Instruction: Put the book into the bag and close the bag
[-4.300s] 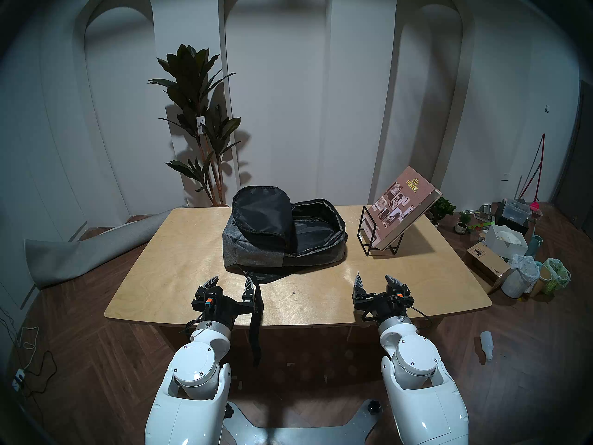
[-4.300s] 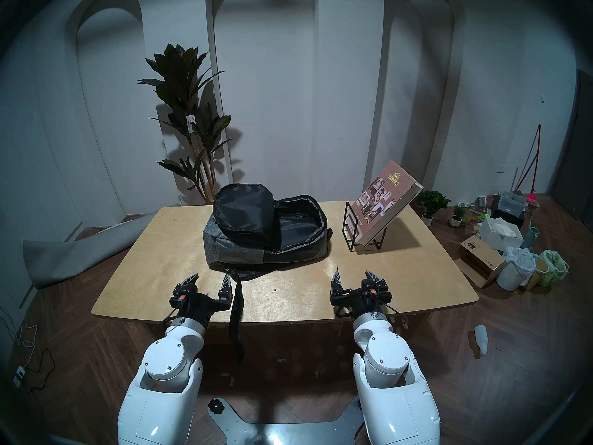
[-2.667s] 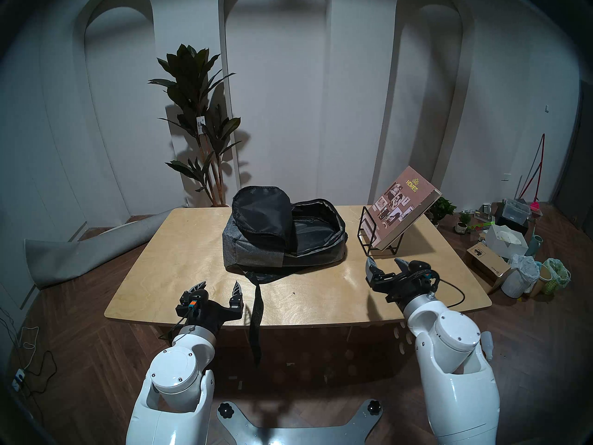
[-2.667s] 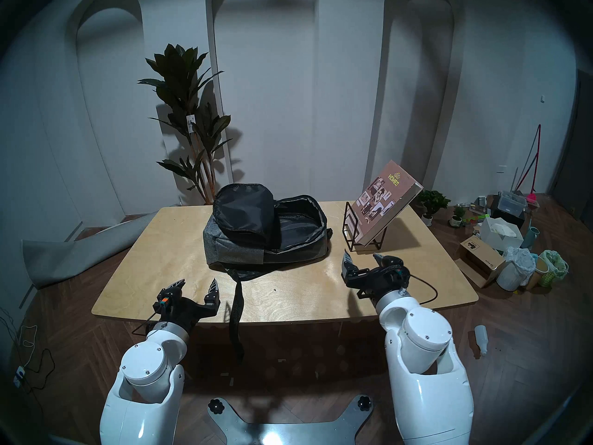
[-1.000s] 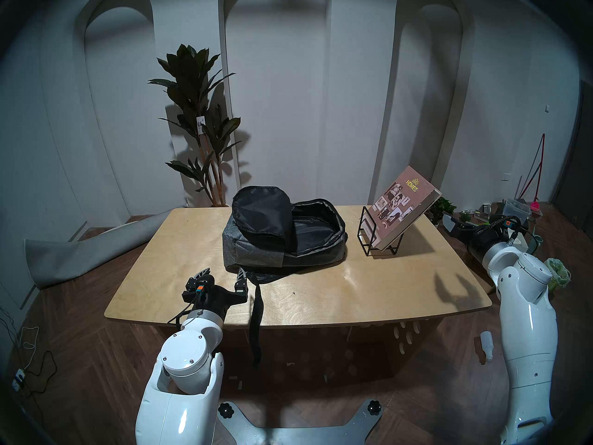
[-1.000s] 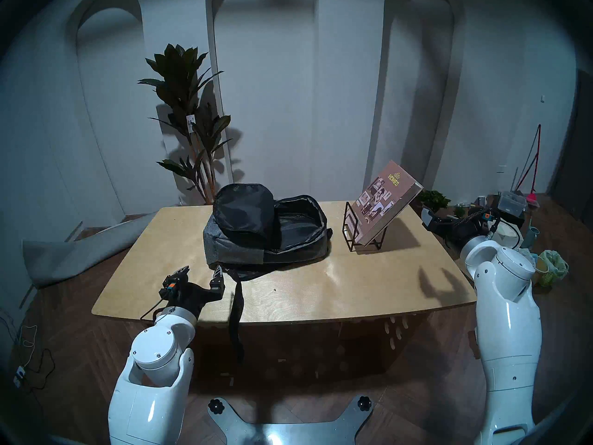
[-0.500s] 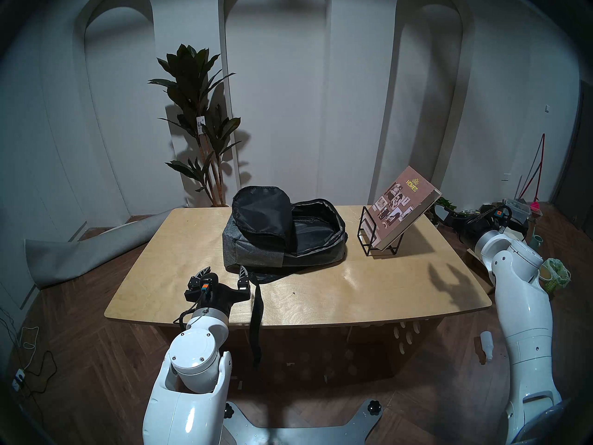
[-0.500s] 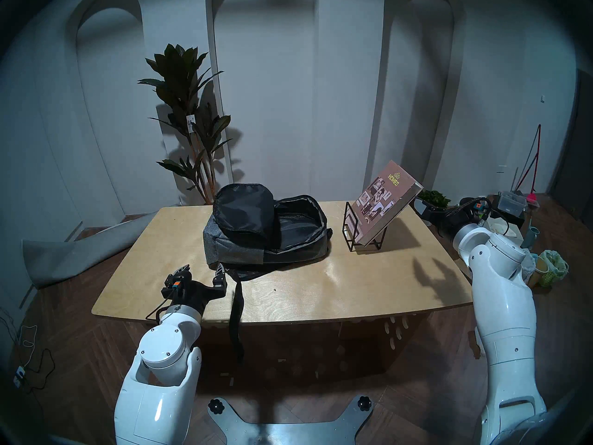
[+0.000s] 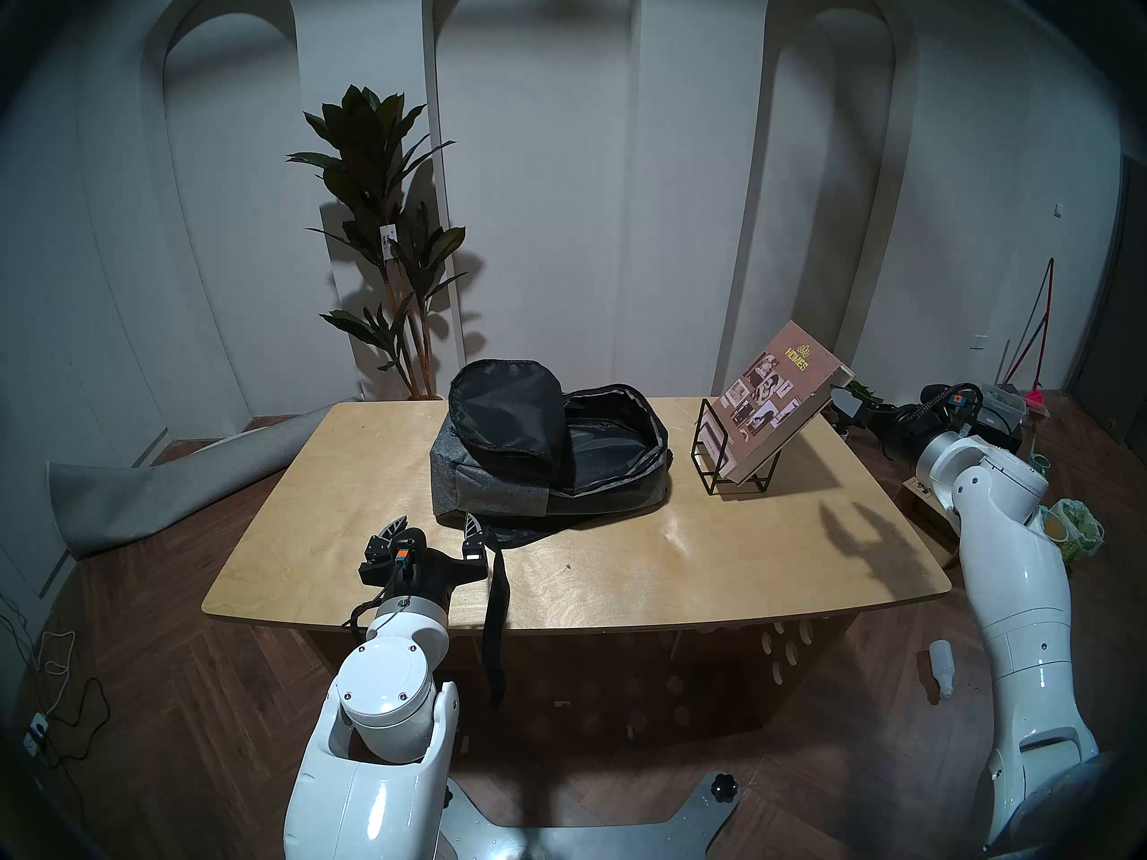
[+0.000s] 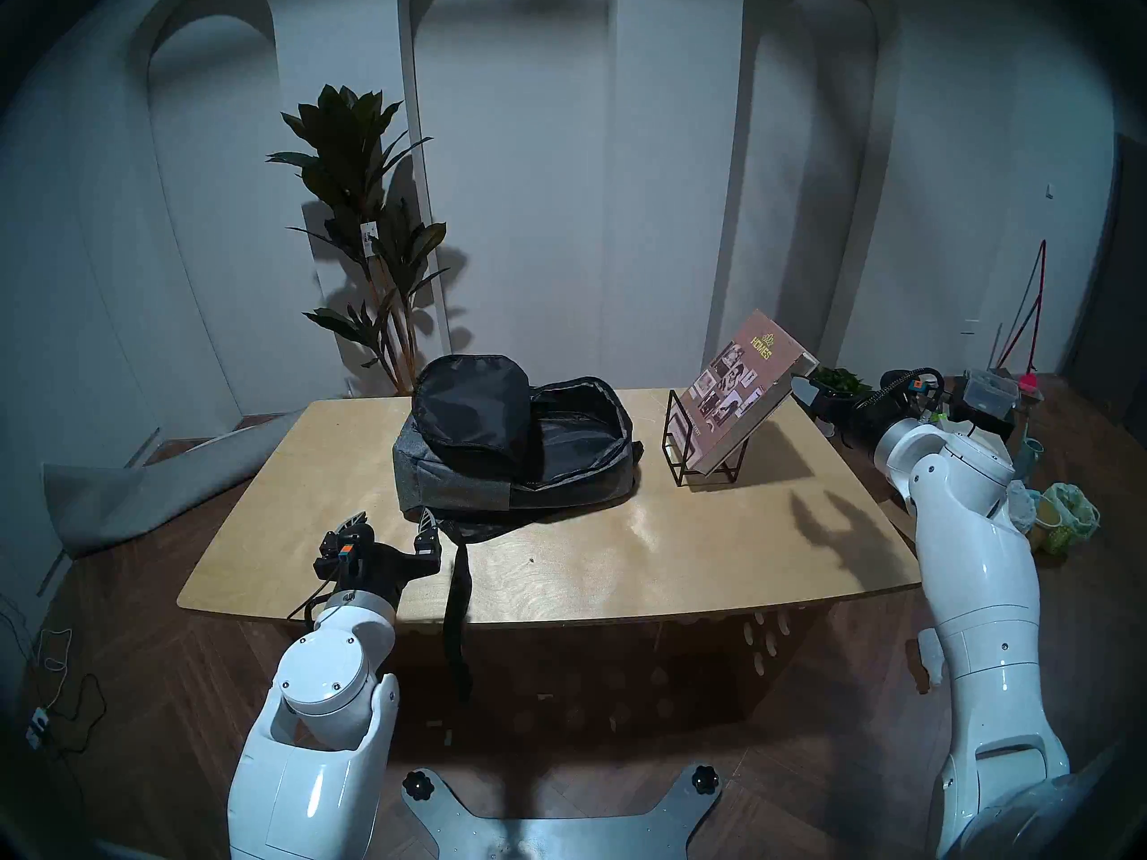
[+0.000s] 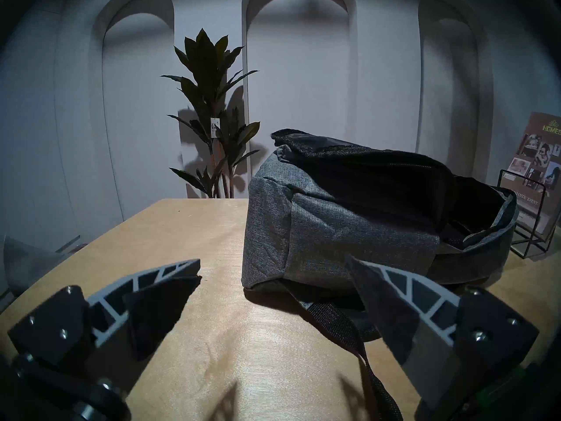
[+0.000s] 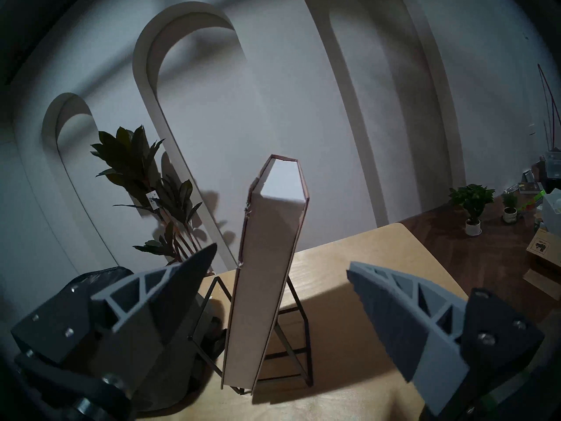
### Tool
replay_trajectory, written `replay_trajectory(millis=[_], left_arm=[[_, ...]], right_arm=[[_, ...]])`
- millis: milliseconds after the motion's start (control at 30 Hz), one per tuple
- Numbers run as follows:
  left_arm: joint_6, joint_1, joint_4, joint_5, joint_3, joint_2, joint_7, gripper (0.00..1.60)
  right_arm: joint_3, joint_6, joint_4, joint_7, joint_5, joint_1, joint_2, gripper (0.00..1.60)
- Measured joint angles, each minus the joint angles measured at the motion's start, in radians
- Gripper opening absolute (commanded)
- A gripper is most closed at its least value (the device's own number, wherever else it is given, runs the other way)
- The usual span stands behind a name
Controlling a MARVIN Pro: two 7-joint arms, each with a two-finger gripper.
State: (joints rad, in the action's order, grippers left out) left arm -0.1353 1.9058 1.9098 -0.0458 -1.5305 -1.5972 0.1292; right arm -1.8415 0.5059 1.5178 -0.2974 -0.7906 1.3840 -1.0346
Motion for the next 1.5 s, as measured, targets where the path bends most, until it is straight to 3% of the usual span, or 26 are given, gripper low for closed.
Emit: replay_trajectory(millis=[433,967,1500], left_arm=[[0.006,0.013,0.007,0.0,0.008,0.001,0.001,1.6],[0.009,0.014,0.008,0.005,0.009,0.004,0.01,1.6],[0.008,0.01,0.005,0.014,0.008,0.007,0.035,1.6]], right_arm=[[-0.029,-0.007,0.01,-0.001,-0.018,0.008,-0.015,1.6],[0.083,-0.024,-0.046,0.081,0.012,-0.11,-0.06,1.6],[0.096,0.011,-0.04,0.151,0.065,-0.166,-0.035,1.6]])
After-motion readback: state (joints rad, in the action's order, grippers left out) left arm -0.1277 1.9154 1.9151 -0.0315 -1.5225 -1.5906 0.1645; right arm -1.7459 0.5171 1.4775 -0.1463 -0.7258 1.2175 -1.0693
